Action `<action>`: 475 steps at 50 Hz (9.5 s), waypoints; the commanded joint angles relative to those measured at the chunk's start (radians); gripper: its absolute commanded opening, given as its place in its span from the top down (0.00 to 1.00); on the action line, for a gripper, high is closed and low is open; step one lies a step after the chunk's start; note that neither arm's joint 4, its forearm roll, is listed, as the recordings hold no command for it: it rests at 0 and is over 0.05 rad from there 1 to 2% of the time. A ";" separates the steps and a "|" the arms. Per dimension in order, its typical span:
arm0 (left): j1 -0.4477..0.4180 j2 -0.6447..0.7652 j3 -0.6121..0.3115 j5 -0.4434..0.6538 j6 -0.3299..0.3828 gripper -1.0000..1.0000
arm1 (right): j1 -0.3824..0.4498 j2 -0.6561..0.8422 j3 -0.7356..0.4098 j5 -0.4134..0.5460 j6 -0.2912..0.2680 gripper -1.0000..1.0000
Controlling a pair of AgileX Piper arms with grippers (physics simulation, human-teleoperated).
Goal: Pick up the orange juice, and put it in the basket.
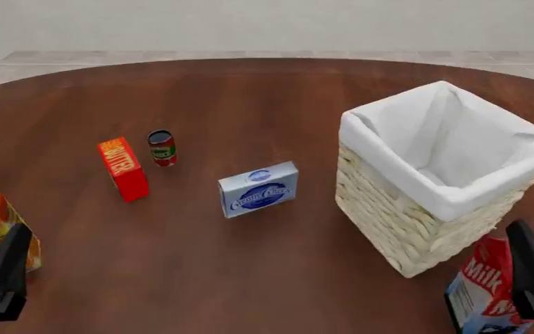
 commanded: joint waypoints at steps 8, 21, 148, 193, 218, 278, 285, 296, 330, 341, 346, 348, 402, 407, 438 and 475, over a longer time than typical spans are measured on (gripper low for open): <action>0.003 -0.004 -0.003 0.006 -0.007 0.00 | 0.005 0.001 0.012 0.014 0.005 0.00; 0.004 -0.007 -0.005 0.006 -0.004 0.00 | 0.014 0.000 0.012 0.014 -0.003 0.00; 0.547 1.172 -0.917 0.633 -0.165 0.00 | 0.106 0.057 0.014 0.015 -0.115 0.00; 0.400 1.181 -0.697 0.576 -0.225 0.00 | 0.141 0.194 0.014 -0.095 -0.166 0.00; 0.384 1.206 -0.607 0.507 -0.209 0.00 | 0.148 0.121 0.014 -0.020 -0.177 0.00; 0.390 1.134 -0.924 0.587 -0.216 1.00 | 0.159 0.168 0.014 -0.059 -0.193 0.00; 0.345 1.109 -1.014 0.602 -0.221 1.00 | 0.156 0.152 0.014 -0.047 -0.193 0.00; 0.168 1.068 -1.142 0.608 -0.277 1.00 | 0.162 0.124 0.014 -0.024 -0.192 0.00; -0.519 0.868 -1.355 0.483 -0.302 1.00 | 0.171 0.093 0.014 -0.002 -0.193 0.00; -0.653 0.900 -1.365 0.474 -0.290 1.00 | 0.174 0.146 0.014 -0.058 -0.193 0.00; -0.704 0.912 -1.342 0.457 -0.306 1.00 | 0.175 0.135 0.014 -0.048 -0.193 0.00; -0.717 0.916 -1.334 0.447 -0.307 1.00 | 0.174 0.122 0.014 -0.036 -0.193 0.00; -1.185 1.105 -1.332 0.254 -0.364 1.00 | 0.193 0.124 0.014 -0.023 -0.215 0.00; -1.203 1.138 -1.321 0.226 -0.364 1.00 | 0.197 0.150 0.014 -0.048 -0.217 0.00; -1.233 1.301 -1.351 0.172 -0.323 1.00 | 0.203 0.226 0.014 -0.116 -0.232 0.00; -1.126 1.549 -1.526 0.249 -0.195 1.00 | 0.208 0.184 0.014 -0.061 -0.248 0.00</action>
